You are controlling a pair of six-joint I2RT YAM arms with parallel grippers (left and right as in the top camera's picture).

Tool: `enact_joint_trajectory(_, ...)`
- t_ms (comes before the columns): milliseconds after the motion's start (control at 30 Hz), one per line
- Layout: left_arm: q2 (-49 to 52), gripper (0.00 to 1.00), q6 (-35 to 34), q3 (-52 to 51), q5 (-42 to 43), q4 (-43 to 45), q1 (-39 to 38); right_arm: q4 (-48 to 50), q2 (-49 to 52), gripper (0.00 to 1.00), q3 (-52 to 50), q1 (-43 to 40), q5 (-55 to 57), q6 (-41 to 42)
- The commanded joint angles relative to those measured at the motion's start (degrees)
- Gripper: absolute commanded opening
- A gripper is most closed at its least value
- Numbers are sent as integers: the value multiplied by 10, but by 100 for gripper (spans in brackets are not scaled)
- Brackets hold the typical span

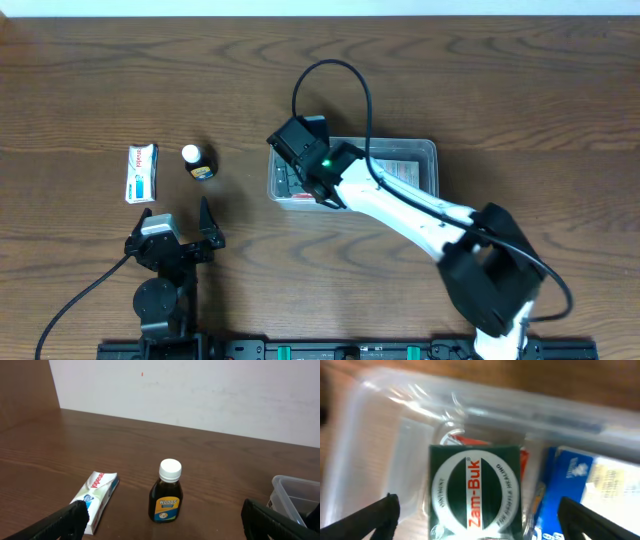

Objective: Pack container
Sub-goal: 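Set the green tin down in the container's left side, open gripper, then raise the right gripper and retract it to the upper right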

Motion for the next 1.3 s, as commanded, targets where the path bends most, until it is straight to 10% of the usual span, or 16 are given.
enact_joint_trajectory(0, -3, 98, 8, -11, -11, -21, 0, 0, -89, 99, 15, 3, 62, -17)
enact_joint_trajectory(367, -3, 98, 8, -11, -11, -21, 0, -12, -275, 99, 15, -177, 116, -31)
enact_joint_trajectory(800, -3, 98, 8, -11, -15, -21, 0, -69, -239, 99, 10, -501, -53, -29)
enact_joint_trajectory(1267, -3, 98, -1, -11, -13, -21, 0, -142, -188, 99, 9, -573, -53, -30)
